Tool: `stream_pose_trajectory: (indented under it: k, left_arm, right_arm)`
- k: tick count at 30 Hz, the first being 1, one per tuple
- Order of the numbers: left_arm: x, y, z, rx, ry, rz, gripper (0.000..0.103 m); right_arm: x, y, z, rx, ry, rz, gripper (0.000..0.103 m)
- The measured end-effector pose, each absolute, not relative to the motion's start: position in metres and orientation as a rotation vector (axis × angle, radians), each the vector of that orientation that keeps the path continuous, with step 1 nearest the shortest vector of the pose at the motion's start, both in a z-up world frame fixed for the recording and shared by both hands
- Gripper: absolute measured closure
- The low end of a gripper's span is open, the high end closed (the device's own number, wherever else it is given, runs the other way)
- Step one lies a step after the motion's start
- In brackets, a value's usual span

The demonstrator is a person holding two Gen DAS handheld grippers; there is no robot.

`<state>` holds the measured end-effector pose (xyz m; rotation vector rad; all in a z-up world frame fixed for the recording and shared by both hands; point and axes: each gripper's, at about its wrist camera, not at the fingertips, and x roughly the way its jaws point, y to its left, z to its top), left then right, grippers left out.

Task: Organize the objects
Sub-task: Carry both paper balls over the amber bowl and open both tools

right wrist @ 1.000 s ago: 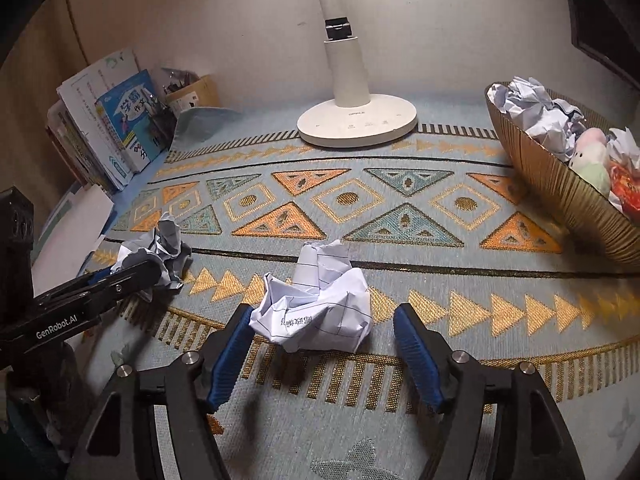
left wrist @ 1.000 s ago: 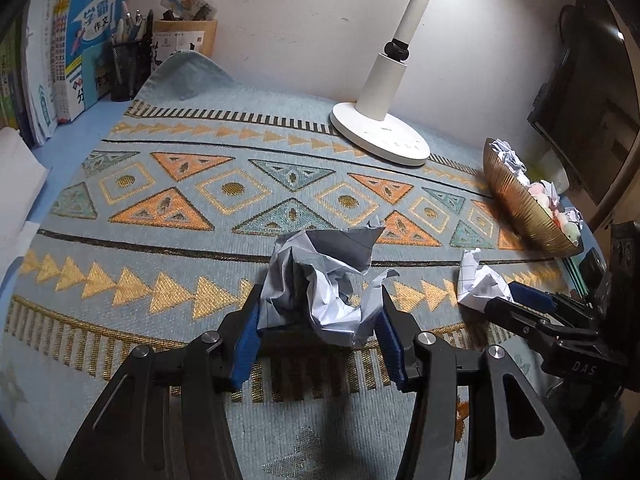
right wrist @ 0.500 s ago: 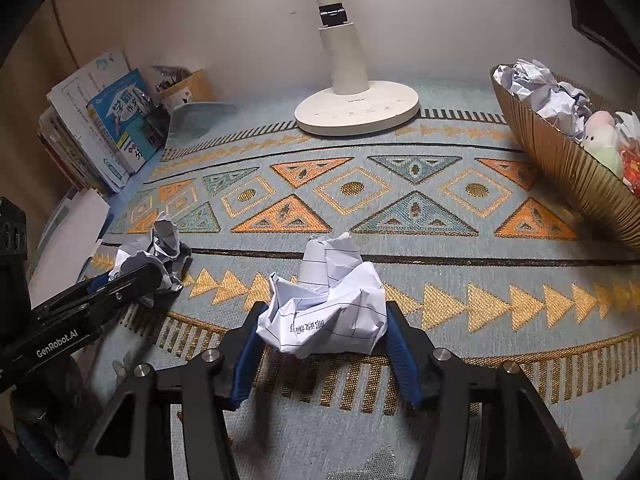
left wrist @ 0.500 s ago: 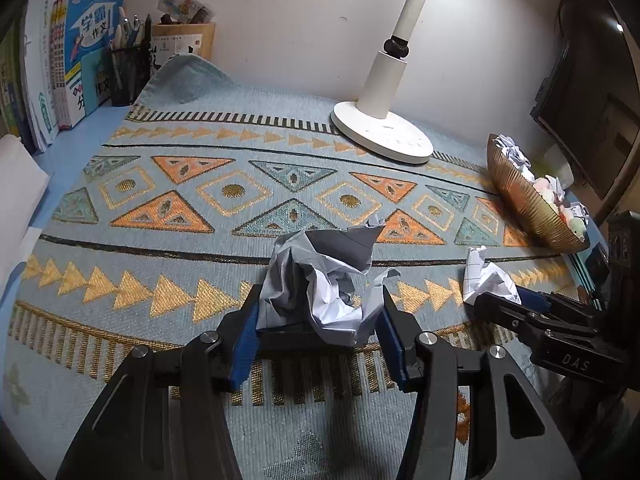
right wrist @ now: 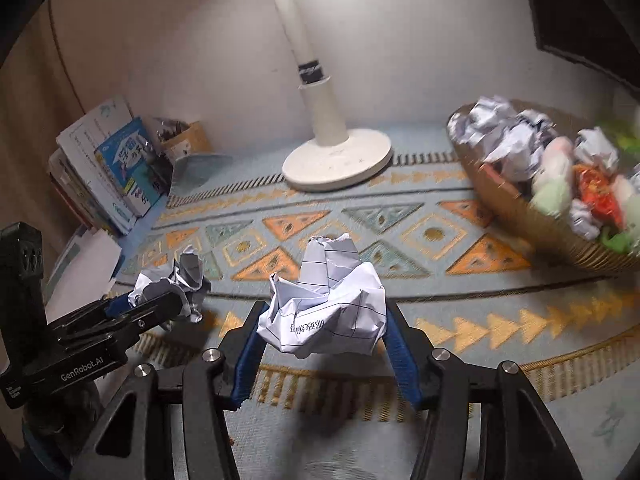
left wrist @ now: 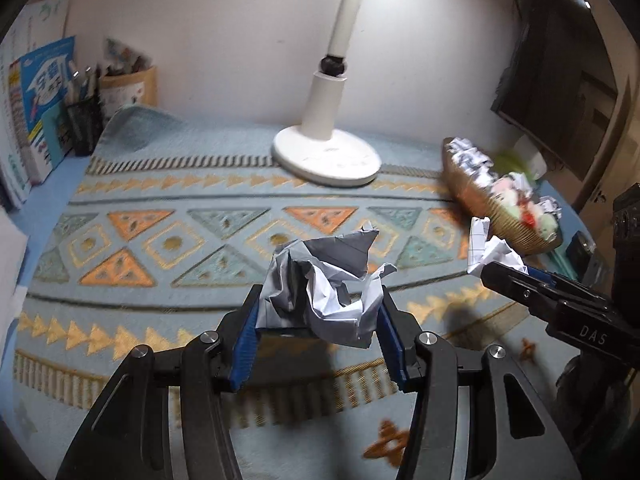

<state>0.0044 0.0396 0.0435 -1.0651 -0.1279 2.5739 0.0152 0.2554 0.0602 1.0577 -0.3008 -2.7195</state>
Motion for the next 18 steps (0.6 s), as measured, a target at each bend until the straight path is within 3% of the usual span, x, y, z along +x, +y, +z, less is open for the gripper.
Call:
stream_pose_trajectory:
  k: [8, 16, 18]
  left_arm:
    - [-0.048, 0.156, 0.106, -0.862, -0.036, 2.417, 0.053]
    - [-0.097, 0.243, 0.091, -0.911, -0.033, 2.299, 0.053]
    - [-0.102, 0.251, 0.085, -0.916, -0.039, 2.294, 0.047]
  right_arm:
    - [-0.004, 0.38, 0.131, 0.937, -0.504, -3.08, 0.047]
    - [-0.043, 0.432, 0.124, 1.023, -0.61, -3.131, 0.047]
    - [-0.051, 0.437, 0.118, 1.025, -0.648, -3.107, 0.04]
